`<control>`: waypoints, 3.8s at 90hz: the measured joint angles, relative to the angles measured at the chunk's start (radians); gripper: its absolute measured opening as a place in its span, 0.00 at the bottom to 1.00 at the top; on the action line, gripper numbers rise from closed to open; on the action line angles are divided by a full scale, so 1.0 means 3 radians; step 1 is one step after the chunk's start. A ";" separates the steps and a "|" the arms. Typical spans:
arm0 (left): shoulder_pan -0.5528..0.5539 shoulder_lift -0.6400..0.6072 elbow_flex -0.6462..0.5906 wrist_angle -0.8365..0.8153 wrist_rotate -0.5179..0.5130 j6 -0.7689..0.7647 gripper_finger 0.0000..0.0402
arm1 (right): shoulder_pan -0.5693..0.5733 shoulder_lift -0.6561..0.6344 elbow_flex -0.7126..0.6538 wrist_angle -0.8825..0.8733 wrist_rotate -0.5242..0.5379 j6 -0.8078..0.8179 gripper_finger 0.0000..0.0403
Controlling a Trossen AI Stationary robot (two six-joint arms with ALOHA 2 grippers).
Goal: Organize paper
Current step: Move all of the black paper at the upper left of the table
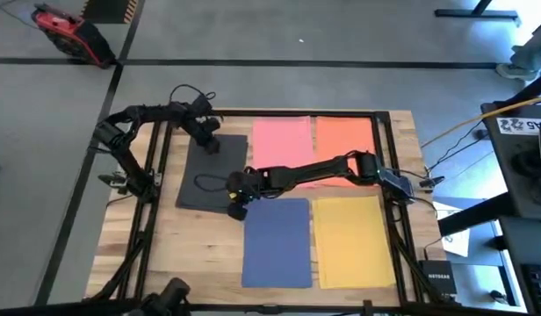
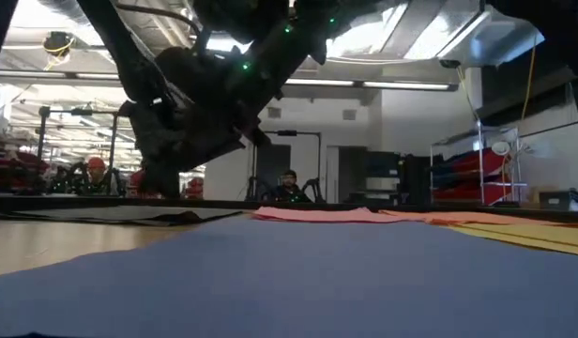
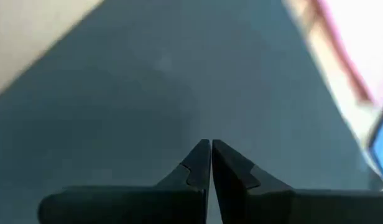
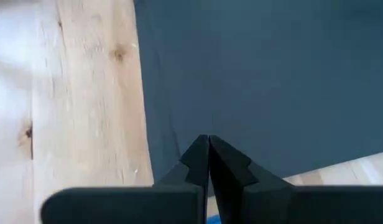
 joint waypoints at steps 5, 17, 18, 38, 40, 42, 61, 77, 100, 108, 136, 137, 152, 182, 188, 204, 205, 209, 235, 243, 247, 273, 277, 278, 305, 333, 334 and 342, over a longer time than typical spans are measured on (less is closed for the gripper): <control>0.0000 0.0037 0.0000 -0.0002 -0.0048 -0.0038 0.00 | 0.0000 0.0000 0.0000 -0.0001 0.0000 0.0000 0.00; 0.0048 0.0039 0.0004 -0.0011 -0.0150 -0.0178 0.00 | 0.0000 0.0000 0.0000 0.0000 0.0000 0.0000 0.00; 0.0055 0.0039 0.0004 -0.0013 -0.0149 -0.0181 0.00 | 0.0000 0.0000 0.0000 -0.0001 0.0000 0.0000 0.00; 0.0171 -0.0032 0.0001 -0.0081 -0.0259 -0.0210 0.00 | 0.0000 0.0000 0.0000 -0.0003 0.0000 0.0000 0.00; 0.0178 -0.0043 0.0000 -0.0088 -0.0264 -0.0211 0.00 | 0.0000 0.0000 0.0000 -0.0003 0.0000 0.0000 0.00; 0.0184 -0.0056 -0.0001 -0.0098 -0.0268 -0.0212 0.00 | 0.0000 0.0000 0.0000 -0.0003 0.0000 0.0000 0.00; 0.0131 -0.0360 0.0002 -0.0069 -0.0240 -0.0246 0.00 | 0.0000 -0.0001 -0.0001 -0.0001 0.0000 -0.0001 0.00; 0.0164 -0.0501 0.0016 0.0324 -0.0223 -0.0359 0.00 | 0.0000 -0.0001 -0.0001 0.0006 -0.0064 -0.0015 0.00; 0.0247 -0.0317 0.0016 0.0663 -0.0189 -0.0411 0.00 | 0.0000 -0.0001 -0.0003 0.0125 -0.0228 -0.0146 0.00; 0.0266 -0.0267 0.0016 0.0834 -0.0185 -0.0420 0.00 | 0.0003 -0.0003 -0.0003 0.0230 -0.0362 -0.0190 0.00; 0.0416 -0.0238 0.0026 0.1282 -0.0173 -0.0443 0.00 | 0.0113 -0.0003 -0.0003 0.0333 -0.0523 -0.0289 0.00; 0.0422 -0.0238 0.0026 0.1282 -0.0172 -0.0439 0.00 | 0.0116 -0.0003 -0.0003 0.0334 -0.0521 -0.0289 0.00; 0.0444 -0.0127 0.0029 0.1264 -0.0093 -0.0364 0.00 | 0.0118 0.0125 0.0012 0.0403 -0.0585 -0.0238 0.00; 0.0408 0.0123 0.0028 0.1307 -0.0043 -0.0348 0.00 | 0.0113 0.0312 0.0069 0.0498 -0.0538 -0.0148 0.00; 0.0408 0.0148 0.0028 0.1298 -0.0044 -0.0322 0.00 | 0.0102 0.0353 0.0061 0.0485 -0.0558 -0.0100 0.00; 0.0401 0.0253 0.0028 0.1283 -0.0041 -0.0274 0.00 | 0.0059 0.0439 0.0070 0.0530 -0.0592 -0.0060 0.00; 0.0397 0.0257 0.0028 0.1282 -0.0036 -0.0274 0.00 | 0.0057 0.0441 0.0070 0.0517 -0.0597 -0.0059 0.00; 0.0389 0.0274 0.0030 0.1289 -0.0025 -0.0273 0.00 | 0.0039 0.0448 0.0063 0.0476 -0.0612 -0.0053 0.00; 0.0351 0.0281 0.0032 0.1294 -0.0022 -0.0240 0.00 | -0.0010 0.0481 0.0051 0.0439 -0.0650 -0.0051 0.00; 0.0351 0.0283 0.0032 0.1291 -0.0023 -0.0220 0.00 | -0.0006 0.0500 0.0055 0.0408 -0.0650 -0.0052 0.00; 0.0351 0.0283 0.0032 0.1286 -0.0023 -0.0220 0.00 | -0.0006 0.0505 0.0057 0.0411 -0.0646 -0.0045 0.00; 0.0351 0.0283 0.0035 0.1198 -0.0014 -0.0170 0.00 | -0.0048 0.0515 0.0088 0.0371 -0.0547 0.0036 0.00; 0.0352 0.0283 0.0035 0.1198 -0.0014 -0.0170 0.00 | -0.0052 0.0518 0.0097 0.0367 -0.0542 0.0036 0.00; 0.0352 0.0283 0.0035 0.1198 -0.0014 -0.0169 0.00 | -0.0052 0.0518 0.0100 0.0365 -0.0538 0.0036 0.00; 0.0351 0.0283 0.0032 0.1205 -0.0023 -0.0148 0.00 | -0.0045 0.0524 0.0134 0.0343 -0.0522 0.0037 0.00; 0.0351 0.0283 0.0031 0.1210 -0.0028 -0.0156 0.00 | -0.0032 0.0520 0.0134 0.0390 -0.0653 0.0029 0.00; 0.0351 0.0283 0.0031 0.1210 -0.0028 -0.0157 0.00 | -0.0029 0.0520 0.0134 0.0399 -0.0659 0.0027 0.00; 0.0351 0.0272 0.0030 0.1211 -0.0035 -0.0157 0.00 | -0.0015 0.0516 0.0131 0.0462 -0.0679 0.0011 0.00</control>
